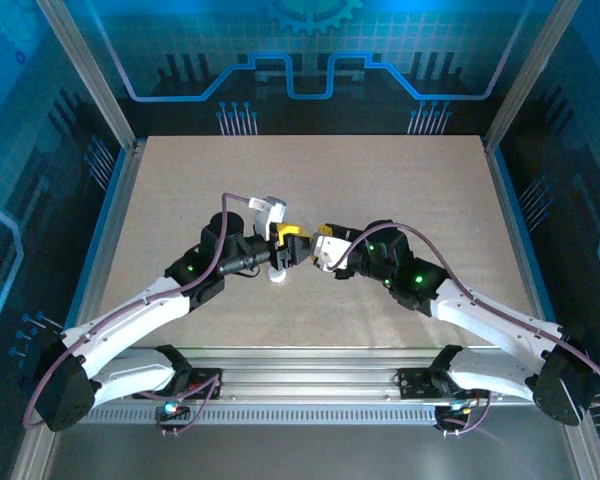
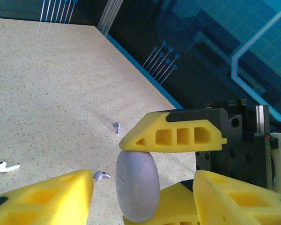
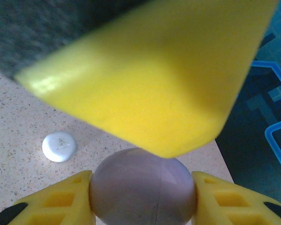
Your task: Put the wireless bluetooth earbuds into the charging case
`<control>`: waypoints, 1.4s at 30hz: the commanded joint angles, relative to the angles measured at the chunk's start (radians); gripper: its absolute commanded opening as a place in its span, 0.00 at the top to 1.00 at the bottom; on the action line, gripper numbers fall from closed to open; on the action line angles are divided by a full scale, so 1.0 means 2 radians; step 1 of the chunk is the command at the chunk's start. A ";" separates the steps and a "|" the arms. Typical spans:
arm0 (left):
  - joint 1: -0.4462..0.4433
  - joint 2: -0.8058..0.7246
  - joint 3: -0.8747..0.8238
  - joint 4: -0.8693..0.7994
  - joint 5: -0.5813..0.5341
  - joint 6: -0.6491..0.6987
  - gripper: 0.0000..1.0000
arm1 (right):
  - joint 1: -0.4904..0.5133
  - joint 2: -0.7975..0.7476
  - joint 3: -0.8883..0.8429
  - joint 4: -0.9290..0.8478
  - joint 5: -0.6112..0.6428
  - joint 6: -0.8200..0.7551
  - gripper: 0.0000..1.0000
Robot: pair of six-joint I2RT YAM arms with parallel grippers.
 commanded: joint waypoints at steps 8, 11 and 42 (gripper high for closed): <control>-0.003 0.025 0.011 0.002 0.015 0.002 0.45 | 0.006 -0.012 0.002 0.023 -0.016 0.012 0.59; -0.003 0.030 0.016 -0.006 0.013 0.012 0.52 | 0.007 -0.012 0.003 0.019 -0.019 0.013 0.59; -0.006 0.054 0.045 -0.048 0.055 0.048 0.75 | 0.006 0.000 0.021 0.005 -0.026 0.036 0.51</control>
